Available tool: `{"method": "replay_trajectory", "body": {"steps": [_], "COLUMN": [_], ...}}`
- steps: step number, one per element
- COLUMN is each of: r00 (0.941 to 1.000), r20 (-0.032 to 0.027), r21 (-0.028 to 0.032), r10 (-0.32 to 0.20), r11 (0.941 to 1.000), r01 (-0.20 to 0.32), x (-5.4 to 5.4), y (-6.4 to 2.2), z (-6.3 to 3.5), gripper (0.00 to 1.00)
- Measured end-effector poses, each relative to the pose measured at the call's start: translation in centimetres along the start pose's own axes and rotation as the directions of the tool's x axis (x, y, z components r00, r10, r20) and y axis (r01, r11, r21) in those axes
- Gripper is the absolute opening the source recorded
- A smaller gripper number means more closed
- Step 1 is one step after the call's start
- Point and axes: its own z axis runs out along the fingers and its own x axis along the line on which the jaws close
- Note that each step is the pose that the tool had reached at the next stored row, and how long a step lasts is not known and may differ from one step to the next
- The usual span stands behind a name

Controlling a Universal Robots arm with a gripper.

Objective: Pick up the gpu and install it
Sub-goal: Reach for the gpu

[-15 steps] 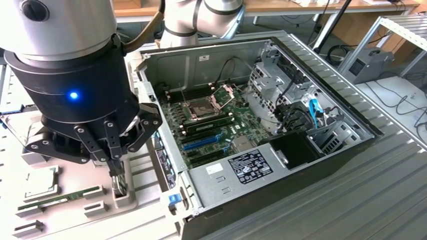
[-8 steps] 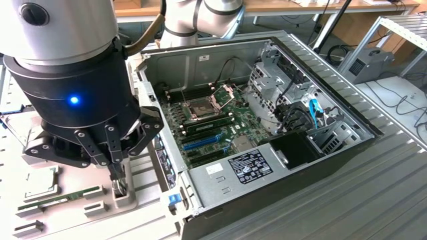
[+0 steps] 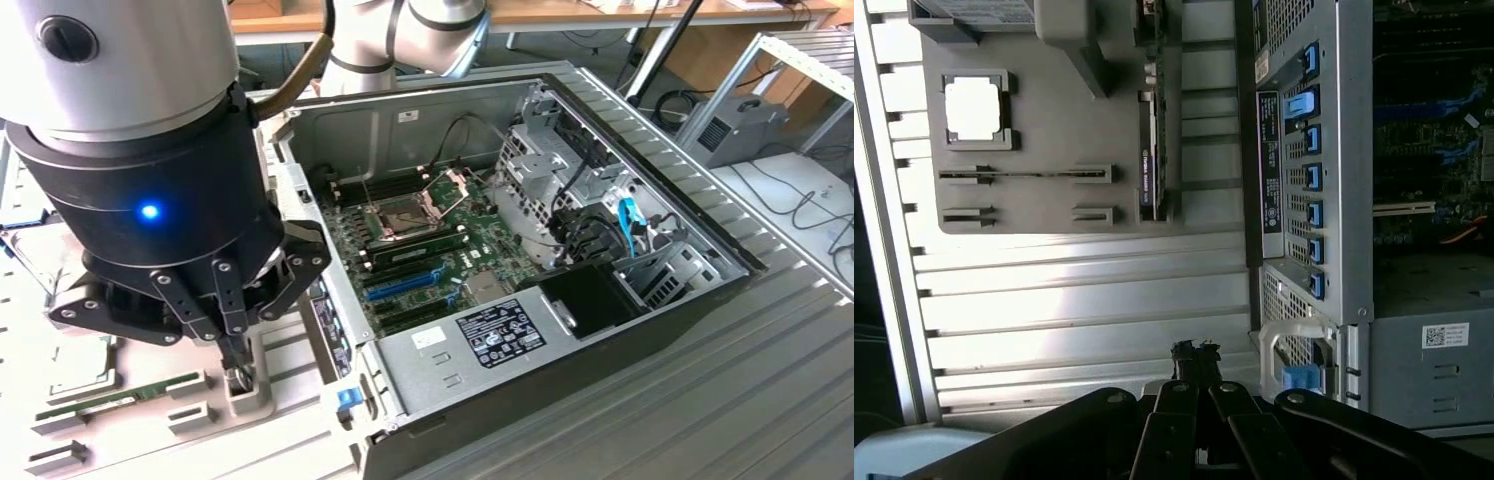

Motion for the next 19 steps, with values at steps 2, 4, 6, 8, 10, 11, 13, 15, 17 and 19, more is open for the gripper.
{"method": "replay_trajectory", "body": {"steps": [2, 4, 6, 8, 10, 11, 13, 15, 17, 19], "r00": [1.0000, 1.0000, 1.0000, 1.0000, 1.0000, 1.0000, 1.0000, 1.0000, 1.0000, 1.0000], "r20": [0.0001, 0.0002, 0.0002, 0.0003, 0.0004, 0.0004, 0.0004, 0.0006, 0.0006, 0.0006], "r21": [0.0009, 0.0017, 0.0028, 0.0036, 0.0047, 0.0051, 0.0060, 0.0069, 0.0079, 0.0088], "r10": [0.000, 0.000, 0.000, 0.000, 0.000, 0.000, 0.000, 0.000, 0.000, 0.000], "r11": [1.0000, 1.0000, 1.0000, 1.0000, 1.0000, 1.0000, 1.0000, 1.0000, 1.0000, 1.0000], "r01": [0.000, 0.000, 0.000, 0.000, 0.000, 0.000, 0.000, 0.000, 0.000, 0.000], "x": [0.0, 0.0, 0.0, 0.0, 0.0, -0.1, -0.1, -0.1, -0.1, -0.1], "y": [-0.14, -0.28, -0.43, -0.57, -0.73, -0.80, -0.94, -1.07, -1.22, -1.36], "z": [0.02, 0.03, 0.04, 0.05, 0.07, 0.07, 0.09, 0.10, 0.11, 0.12], "gripper": [0.11, 0.11, 0.11, 0.11, 0.11, 0.11, 0.11, 0.11, 0.11, 0.11]}}
